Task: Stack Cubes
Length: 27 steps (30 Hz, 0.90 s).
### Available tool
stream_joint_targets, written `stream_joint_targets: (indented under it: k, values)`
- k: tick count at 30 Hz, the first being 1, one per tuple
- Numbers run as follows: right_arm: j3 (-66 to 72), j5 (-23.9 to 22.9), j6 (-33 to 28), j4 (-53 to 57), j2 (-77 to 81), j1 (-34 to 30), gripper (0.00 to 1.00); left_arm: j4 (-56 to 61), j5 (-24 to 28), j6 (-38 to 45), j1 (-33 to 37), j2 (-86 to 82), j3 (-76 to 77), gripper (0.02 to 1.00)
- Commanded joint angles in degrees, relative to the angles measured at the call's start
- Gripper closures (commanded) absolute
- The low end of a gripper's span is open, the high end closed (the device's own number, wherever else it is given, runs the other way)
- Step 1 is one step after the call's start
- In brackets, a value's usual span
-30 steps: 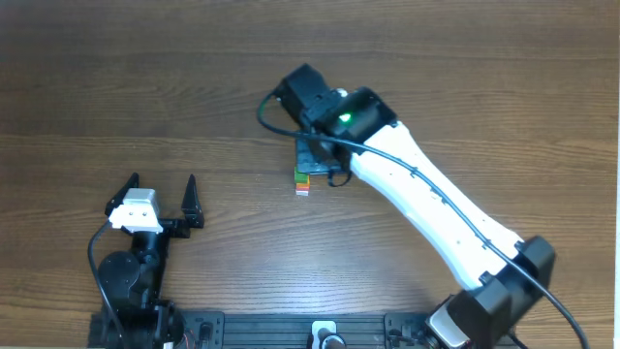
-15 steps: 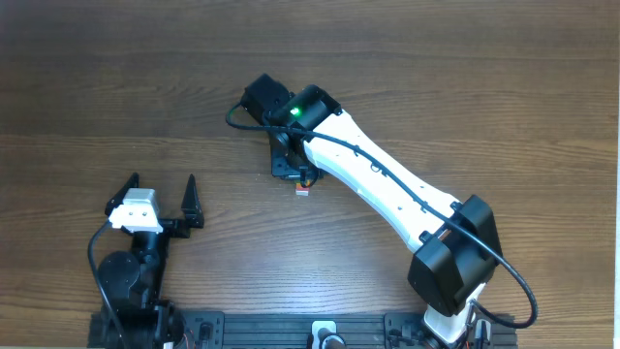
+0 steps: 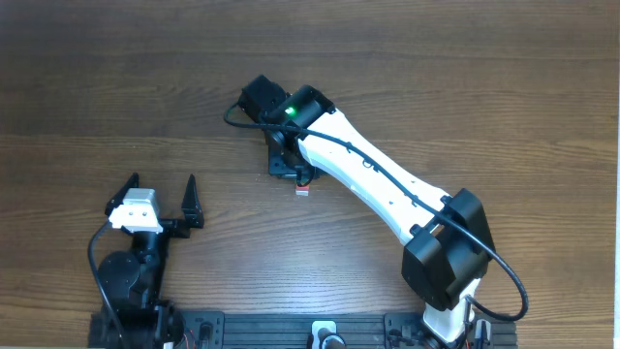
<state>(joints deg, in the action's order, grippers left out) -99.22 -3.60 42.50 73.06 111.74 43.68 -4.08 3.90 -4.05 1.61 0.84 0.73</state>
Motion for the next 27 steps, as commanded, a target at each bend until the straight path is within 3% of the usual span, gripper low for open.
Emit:
stream_joint_targets:
  k: [1,27]
  values:
    - [-1.3,-1.0,1.2,-0.2,0.7,0.2,0.958,0.0,0.3,0.7,0.3,-0.3,-0.4,0.018]
    - [-0.9,-2.0,1.9,-0.9,1.7,-0.8,0.961,0.0,0.3,0.7,0.3,-0.3,-0.4,0.018]
